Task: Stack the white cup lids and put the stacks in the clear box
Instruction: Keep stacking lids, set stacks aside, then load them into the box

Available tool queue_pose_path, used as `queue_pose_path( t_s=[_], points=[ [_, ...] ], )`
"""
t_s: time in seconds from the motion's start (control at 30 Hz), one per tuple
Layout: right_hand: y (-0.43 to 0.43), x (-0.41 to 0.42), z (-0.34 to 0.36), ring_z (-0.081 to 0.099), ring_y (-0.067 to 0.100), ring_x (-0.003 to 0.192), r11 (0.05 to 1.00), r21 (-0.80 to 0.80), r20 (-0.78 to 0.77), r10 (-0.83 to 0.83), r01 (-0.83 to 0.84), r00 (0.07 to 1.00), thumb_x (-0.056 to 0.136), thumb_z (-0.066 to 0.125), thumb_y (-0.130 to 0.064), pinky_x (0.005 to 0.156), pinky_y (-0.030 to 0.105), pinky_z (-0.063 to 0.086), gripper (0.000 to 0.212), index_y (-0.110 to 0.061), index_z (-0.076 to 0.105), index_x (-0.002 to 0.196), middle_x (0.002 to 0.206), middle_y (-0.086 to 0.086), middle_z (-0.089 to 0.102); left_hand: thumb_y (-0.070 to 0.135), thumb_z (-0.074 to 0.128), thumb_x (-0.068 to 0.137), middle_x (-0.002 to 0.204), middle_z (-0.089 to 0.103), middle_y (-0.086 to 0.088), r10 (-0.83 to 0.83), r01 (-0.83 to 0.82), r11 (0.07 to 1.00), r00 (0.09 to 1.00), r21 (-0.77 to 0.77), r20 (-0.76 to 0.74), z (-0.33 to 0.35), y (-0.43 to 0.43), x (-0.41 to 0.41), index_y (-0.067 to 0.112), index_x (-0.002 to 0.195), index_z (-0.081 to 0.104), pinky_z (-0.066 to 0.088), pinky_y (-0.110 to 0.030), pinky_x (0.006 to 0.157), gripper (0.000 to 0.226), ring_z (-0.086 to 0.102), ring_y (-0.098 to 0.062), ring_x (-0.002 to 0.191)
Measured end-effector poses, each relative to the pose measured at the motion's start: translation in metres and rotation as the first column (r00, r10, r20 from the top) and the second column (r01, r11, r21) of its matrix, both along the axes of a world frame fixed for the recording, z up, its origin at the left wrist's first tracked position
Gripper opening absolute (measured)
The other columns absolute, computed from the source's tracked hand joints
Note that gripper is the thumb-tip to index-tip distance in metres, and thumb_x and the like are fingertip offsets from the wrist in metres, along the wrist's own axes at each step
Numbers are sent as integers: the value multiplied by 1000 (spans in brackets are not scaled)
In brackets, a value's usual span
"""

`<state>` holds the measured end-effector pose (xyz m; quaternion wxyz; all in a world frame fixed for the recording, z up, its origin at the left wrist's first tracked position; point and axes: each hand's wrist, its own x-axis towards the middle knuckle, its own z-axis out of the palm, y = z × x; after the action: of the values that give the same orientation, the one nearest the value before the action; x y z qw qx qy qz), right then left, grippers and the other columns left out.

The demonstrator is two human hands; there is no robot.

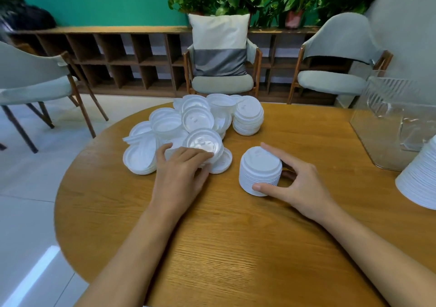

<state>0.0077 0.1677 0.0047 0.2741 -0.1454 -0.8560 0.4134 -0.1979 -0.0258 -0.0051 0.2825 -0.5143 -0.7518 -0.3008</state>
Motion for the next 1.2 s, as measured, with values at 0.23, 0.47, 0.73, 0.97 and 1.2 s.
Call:
queue_pose_path(
  t_s=[0.23, 0.47, 0.73, 0.97, 1.2],
  points=[
    [6, 4, -2, 53, -9, 126, 996, 82, 33, -26, 23, 999, 66, 92, -52, 102, 6, 38, 87, -52, 54, 145, 132, -25, 63, -2, 73, 88, 97, 76, 0, -210, 211, 977, 977, -24, 45, -5, 16, 10, 12, 110, 78, 54, -45, 78, 26, 70, -26, 88],
    [22, 16, -1, 50, -16, 126, 993, 85, 28, -79, 76, 997, 68, 93, -48, 96, 0, 37, 88, -47, 54, 147, 135, -28, 59, -2, 77, 83, 88, 73, -3, -249, 250, 967, 968, -55, 29, 3, 48, 28, 10, 100, 78, 53, -39, 65, 20, 67, -28, 78],
    [30, 20, -3, 51, -7, 132, 992, 72, 32, -111, 108, 993, 70, 94, -47, 106, 20, 47, 88, -49, 52, 147, 139, -26, 59, 22, 83, 88, 88, 71, 1, -161, 170, 984, 973, -46, 163, 23, 79, 31, 14, 91, 78, 54, -44, 59, 10, 67, -22, 79],
    [30, 18, -6, 50, -6, 133, 992, 57, 33, -118, 116, 992, 71, 92, -49, 108, 25, 48, 88, -48, 51, 148, 140, -26, 57, 17, 79, 94, 96, 76, 6, -206, 191, 978, 931, 79, 301, 23, 68, 25, 14, 103, 79, 56, -33, 79, 10, 69, -8, 90],
    [23, 16, -3, 50, 1, 135, 990, 68, 9, -128, 127, 992, 75, 83, -57, 108, 29, 48, 82, -41, 52, 149, 139, -25, 56, 6, 77, 89, 90, 69, 10, -348, 122, 928, 615, 351, 707, 40, 62, 47, 29, 126, 62, 58, -19, 75, 46, 71, -10, 94]
  ],
)
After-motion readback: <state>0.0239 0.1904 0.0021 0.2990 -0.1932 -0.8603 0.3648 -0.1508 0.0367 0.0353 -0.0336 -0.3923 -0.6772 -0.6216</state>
